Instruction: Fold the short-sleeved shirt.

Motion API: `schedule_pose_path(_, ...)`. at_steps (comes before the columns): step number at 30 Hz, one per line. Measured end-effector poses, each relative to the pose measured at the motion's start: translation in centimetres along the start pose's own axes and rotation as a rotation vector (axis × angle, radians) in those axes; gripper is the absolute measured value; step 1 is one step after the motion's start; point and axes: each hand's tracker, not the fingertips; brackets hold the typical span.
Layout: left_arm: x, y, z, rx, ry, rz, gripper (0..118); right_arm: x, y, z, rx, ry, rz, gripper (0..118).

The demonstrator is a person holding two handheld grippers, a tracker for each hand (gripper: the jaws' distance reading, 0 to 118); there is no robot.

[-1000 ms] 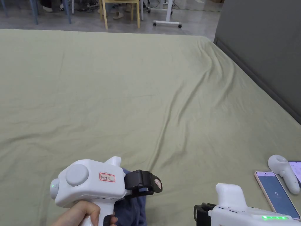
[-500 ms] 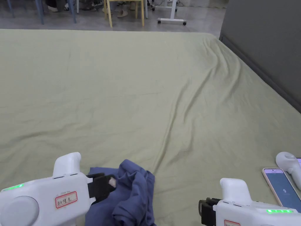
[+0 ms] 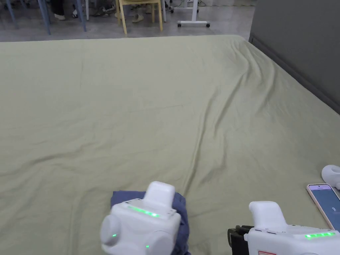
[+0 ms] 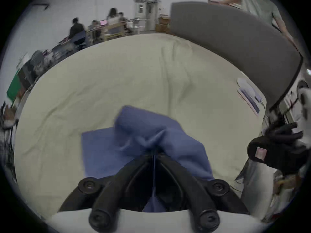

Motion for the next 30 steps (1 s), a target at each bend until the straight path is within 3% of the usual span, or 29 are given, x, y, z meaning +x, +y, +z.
schedule_pose_path(6,3.5,-0.1,-7.6,-0.145,-0.053,0.012,1,1.3,0.2,0.9,0.009,-0.047,-0.014,5)
schedule_pose_path(11,1.6,0.1,-6.5,-0.109,-0.128,0.100,1,2.3,0.3,1.1,0.013,-0.056,-0.029,5)
schedule_pose_path(14,-0.2,0.5,-4.0,-0.100,-0.174,0.239,1,2.0,0.3,1.1,0.019,-0.067,-0.026,5)
schedule_pose_path(19,-3.8,0.5,2.1,0.061,-0.218,0.357,4,1.1,0.7,1.1,0.035,-0.033,-0.013,5)
schedule_pose_path(20,-4.7,0.4,3.5,0.091,-0.218,0.391,17,0.8,0.8,1.1,0.041,-0.034,-0.004,5)
schedule_pose_path(21,-5.6,0.1,4.7,0.116,-0.228,0.419,43,0.5,0.8,1.1,0.046,-0.029,0.005,5)
schedule_pose_path(23,-7.1,-0.6,7.1,0.126,-0.224,0.431,118,-0.1,0.9,1.1,0.053,-0.012,0.021,5)
schedule_pose_path(25,-7.6,-1.7,9.7,0.218,-0.206,0.409,118,-0.8,1.0,0.9,0.062,0.005,0.030,5)
schedule_pose_path(30,-8.4,-4.9,12.3,0.146,-0.046,0.405,118,-2.8,1.4,0.0,0.062,0.053,0.066,5)
